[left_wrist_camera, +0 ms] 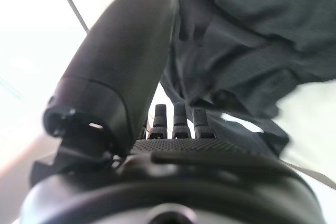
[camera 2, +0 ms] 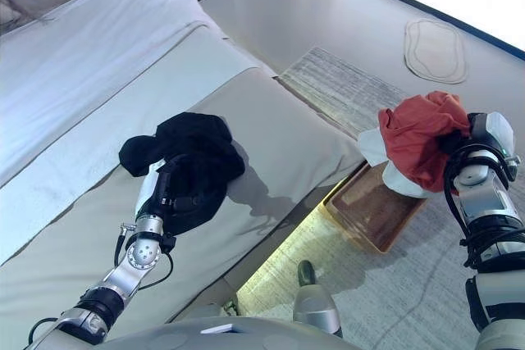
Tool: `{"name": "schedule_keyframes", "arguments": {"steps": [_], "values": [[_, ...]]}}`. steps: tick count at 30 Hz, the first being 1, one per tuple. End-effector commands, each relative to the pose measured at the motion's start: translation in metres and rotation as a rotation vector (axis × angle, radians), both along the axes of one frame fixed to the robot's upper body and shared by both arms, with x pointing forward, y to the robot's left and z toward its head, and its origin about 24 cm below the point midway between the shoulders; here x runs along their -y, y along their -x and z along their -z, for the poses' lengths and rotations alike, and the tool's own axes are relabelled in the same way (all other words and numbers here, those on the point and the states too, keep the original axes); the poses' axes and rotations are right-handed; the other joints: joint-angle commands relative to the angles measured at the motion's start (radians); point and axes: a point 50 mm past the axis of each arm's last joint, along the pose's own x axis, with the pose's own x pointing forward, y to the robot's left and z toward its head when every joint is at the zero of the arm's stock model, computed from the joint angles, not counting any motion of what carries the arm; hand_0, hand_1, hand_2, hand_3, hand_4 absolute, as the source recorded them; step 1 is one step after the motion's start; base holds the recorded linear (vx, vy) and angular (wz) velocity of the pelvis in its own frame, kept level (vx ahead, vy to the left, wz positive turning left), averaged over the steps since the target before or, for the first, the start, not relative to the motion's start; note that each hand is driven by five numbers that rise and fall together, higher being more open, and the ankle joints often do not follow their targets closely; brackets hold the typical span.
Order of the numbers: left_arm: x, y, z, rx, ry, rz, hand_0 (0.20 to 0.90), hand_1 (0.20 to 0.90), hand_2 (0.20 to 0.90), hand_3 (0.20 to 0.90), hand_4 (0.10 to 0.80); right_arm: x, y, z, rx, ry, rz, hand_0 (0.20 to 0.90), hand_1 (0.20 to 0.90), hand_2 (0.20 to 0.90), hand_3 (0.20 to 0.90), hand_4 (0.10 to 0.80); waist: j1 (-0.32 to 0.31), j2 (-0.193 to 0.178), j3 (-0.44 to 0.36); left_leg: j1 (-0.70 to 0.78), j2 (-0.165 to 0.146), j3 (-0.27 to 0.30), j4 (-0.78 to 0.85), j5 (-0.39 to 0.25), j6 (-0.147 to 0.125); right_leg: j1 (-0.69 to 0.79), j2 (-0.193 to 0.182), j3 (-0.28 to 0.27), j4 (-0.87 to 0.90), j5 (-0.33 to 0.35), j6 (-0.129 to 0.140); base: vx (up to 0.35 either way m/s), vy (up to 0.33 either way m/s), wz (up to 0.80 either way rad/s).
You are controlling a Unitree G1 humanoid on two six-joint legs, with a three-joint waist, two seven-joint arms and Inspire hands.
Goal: Pick up the clothes from the bed and place them into the basket
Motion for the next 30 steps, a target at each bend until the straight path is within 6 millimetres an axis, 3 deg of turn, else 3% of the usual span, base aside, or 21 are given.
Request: {"name": "schedule_keyframes", "arguments": {"steps": [1,11,22,23,24,25,30], "values": [[0.018,-0.028,-0.030,0.170,0.004,0.106,0.900,0.900,0.900,0.900,0.800,0.013,-0.008,-0.063,0.163,0.159,-0.027,0.300,0.300,0.300,0.200,0.100,0.012,-0.014,-0.107,0.037,0.042,-0.039,0.009,-0.125,-0.036,-0.005,0.000,0.005,0.024,-0.031,0.009,0.006,-0.040,-0.12],[0.022,-0.035,-0.039,0.196,-0.004,0.143,0.900,0.900,0.900,0.900,0.800,0.018,-0.006,-0.044,0.099,0.121,0.018,0.300,0.300,0.300,0.200,0.100,0.002,0.013,-0.069,0.019,0.042,-0.029,0.009,-0.118,-0.043,-0.041,0.002,0.014,0.023,-0.020,0.006,-0.037,-0.054,-0.03],[0.029,-0.037,-0.042,0.215,0.016,0.164,0.900,0.900,0.900,0.900,0.800,0.023,-0.006,-0.039,0.067,0.134,0.055,0.300,0.300,0.300,0.200,0.100,0.008,0.067,-0.045,0.005,0.028,-0.033,0.009,-0.114,-0.045,-0.053,-0.009,-0.011,0.015,-0.020,0.005,-0.007,-0.005,0.00],[0.030,-0.037,-0.042,0.215,0.018,0.164,0.900,0.900,0.900,0.900,0.800,0.023,-0.005,-0.037,0.058,0.133,0.063,0.326,0.326,0.326,0.230,0.130,0.008,0.070,-0.044,0.004,0.027,-0.034,0.009,-0.113,-0.046,-0.054,-0.010,-0.013,0.015,-0.020,0.005,-0.007,-0.010,0.04],[0.031,-0.037,-0.042,0.215,0.018,0.165,0.900,0.900,0.900,0.900,0.800,0.024,-0.005,-0.033,0.047,0.131,0.072,0.540,0.540,0.540,0.480,0.380,0.009,0.072,-0.044,0.003,0.026,-0.035,0.009,-0.113,-0.046,-0.054,-0.010,-0.014,0.015,-0.020,0.005,0.000,-0.009,0.07],[0.031,-0.037,-0.042,0.216,0.019,0.166,0.900,0.900,0.900,0.900,0.800,0.025,-0.003,-0.030,0.037,0.131,0.078,0.900,0.900,0.900,0.900,0.800,0.010,0.076,-0.045,0.001,0.025,-0.037,0.009,-0.113,-0.045,-0.054,-0.010,-0.015,0.015,-0.021,0.004,0.007,-0.006,0.08],[0.031,-0.035,-0.040,0.214,0.025,0.170,0.900,0.900,0.900,0.900,0.800,0.028,-0.001,-0.026,0.033,0.135,0.090,0.900,0.900,0.900,0.900,0.800,0.016,0.087,-0.048,0.006,0.022,-0.042,0.009,-0.112,-0.044,-0.047,-0.012,-0.022,0.015,-0.023,0.002,0.003,0.000,0.01]]}}
